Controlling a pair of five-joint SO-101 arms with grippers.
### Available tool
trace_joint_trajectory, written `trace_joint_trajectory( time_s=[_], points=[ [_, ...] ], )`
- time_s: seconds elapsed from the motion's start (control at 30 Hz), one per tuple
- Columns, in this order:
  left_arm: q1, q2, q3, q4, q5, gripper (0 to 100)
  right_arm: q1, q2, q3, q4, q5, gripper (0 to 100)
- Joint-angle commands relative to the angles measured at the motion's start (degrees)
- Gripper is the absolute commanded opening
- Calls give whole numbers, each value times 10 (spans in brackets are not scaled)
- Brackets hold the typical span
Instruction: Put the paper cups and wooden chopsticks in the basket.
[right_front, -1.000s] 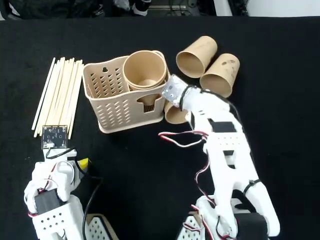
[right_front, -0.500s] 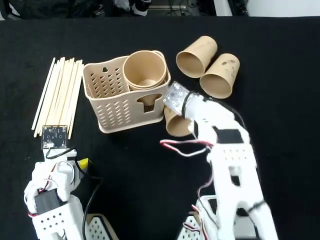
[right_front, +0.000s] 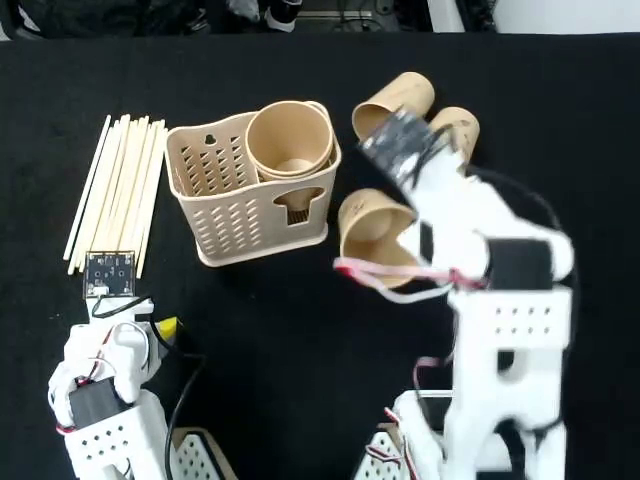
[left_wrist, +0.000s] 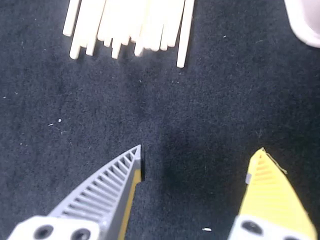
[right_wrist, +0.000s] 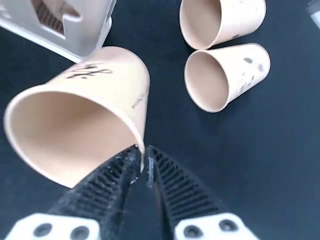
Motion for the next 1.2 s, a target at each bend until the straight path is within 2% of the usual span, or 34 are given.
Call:
trace_joint_trajectory(
  time_s=[0.0, 0.1, 0.2, 0.33, 0.47, 0.77, 1.17],
  points=[
    [4, -4, 1, 3, -3, 329, 9, 68, -155, 70, -44, 11],
    [4, -4, 1, 3, -3, 329, 10, 97, -262, 127, -67, 11],
    [4, -4, 1, 3, -3, 329, 13, 82, -320, 126, -75, 11],
    [3, -4, 1, 3, -3, 329, -44, 48, -375, 126, -77, 11],
    [3, -4, 1, 3, -4, 329, -97, 51, -432, 122, -113, 11],
    [3, -4, 1, 0, -4, 329, -172, 193, -555, 109, -153, 11],
    [3, -4, 1, 0, -4, 329, -175, 295, -647, 106, -153, 11]
  ],
)
